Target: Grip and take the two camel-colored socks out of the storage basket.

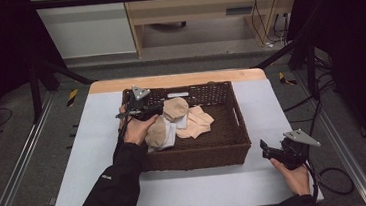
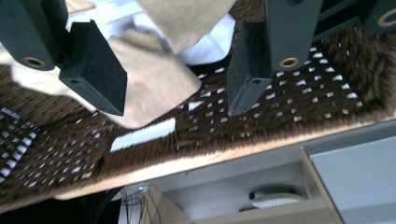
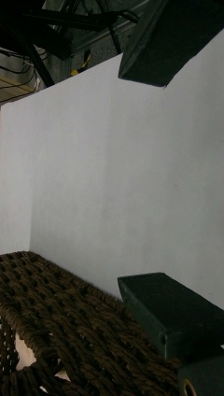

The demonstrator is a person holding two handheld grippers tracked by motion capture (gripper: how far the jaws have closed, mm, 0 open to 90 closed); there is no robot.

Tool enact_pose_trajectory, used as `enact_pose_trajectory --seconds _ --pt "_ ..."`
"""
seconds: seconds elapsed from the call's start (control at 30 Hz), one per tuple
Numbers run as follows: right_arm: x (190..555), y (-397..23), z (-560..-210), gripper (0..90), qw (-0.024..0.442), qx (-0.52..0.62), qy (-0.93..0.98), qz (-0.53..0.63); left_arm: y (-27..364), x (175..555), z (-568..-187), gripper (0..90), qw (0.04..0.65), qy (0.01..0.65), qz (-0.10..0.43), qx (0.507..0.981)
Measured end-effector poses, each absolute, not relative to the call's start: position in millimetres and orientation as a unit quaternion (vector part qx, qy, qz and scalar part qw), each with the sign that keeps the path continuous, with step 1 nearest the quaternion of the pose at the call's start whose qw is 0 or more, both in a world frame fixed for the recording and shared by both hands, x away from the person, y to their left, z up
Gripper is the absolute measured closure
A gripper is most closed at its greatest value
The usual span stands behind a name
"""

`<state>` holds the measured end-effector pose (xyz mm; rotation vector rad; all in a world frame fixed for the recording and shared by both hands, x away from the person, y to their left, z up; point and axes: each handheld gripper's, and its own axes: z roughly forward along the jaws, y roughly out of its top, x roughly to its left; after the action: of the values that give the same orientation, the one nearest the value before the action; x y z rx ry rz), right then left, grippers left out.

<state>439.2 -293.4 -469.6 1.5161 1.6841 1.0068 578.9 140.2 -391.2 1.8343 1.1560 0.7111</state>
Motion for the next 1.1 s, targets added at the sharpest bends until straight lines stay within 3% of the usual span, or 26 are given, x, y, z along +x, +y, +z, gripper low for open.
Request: enact_pose_trajectory --seconds 0.93,1.1 --pt "442 -293 -472 3.5 0.318 0.58 0.649 0.376 132 596 -428 34.3 0.339 0.462 0.259 0.777" --pt "442 -292 -472 3.5 0.317 0.581 0.649 0.375 131 598 -433 38.9 0.319 0.466 0.251 0.786"
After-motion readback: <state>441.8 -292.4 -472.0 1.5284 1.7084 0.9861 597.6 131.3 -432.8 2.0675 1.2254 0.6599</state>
